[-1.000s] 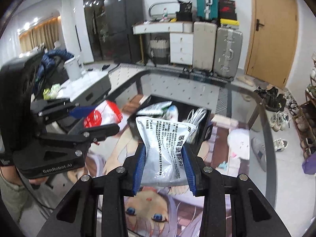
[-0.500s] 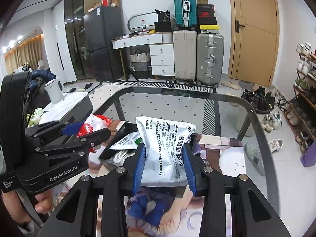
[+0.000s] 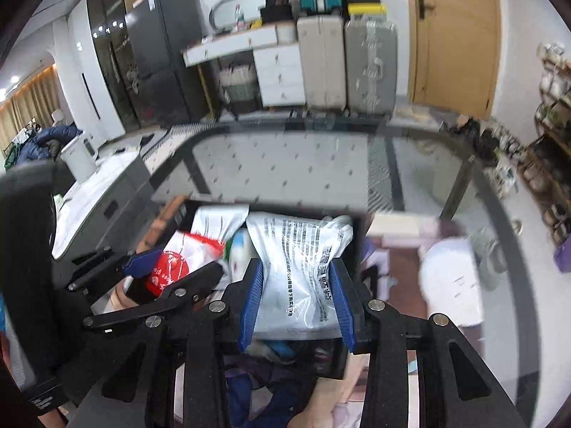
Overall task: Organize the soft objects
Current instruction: 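Lower the red packet into the box with the left tool while the right tool lowers the sachet, then open both tools and withdraw them from the box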
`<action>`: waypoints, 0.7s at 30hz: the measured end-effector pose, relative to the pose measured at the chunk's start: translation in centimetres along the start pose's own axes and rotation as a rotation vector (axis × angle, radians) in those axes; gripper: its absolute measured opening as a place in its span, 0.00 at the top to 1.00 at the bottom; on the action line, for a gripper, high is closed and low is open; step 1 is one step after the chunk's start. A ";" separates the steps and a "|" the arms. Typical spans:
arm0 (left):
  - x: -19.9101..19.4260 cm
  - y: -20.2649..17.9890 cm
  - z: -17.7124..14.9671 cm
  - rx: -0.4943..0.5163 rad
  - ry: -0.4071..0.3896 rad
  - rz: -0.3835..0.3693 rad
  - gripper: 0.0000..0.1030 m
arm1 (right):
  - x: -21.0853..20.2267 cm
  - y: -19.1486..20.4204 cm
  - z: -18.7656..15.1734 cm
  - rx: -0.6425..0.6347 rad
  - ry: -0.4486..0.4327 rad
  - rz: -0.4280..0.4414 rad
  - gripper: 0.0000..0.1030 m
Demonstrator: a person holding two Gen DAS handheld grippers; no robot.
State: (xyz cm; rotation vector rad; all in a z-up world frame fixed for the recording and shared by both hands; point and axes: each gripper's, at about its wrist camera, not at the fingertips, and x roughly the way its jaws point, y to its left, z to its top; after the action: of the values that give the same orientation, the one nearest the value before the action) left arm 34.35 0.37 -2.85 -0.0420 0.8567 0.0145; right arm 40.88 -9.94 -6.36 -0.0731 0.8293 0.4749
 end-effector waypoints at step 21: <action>-2.9 -0.5 -1.2 0.073 -0.028 -0.024 0.25 | -1.9 -0.1 -1.1 0.021 -0.004 0.072 0.28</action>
State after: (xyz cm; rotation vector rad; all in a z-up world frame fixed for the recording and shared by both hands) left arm 31.56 -0.12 -1.37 0.0161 0.8278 -0.0387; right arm 39.03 -11.03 -5.77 -0.0226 0.8353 0.5340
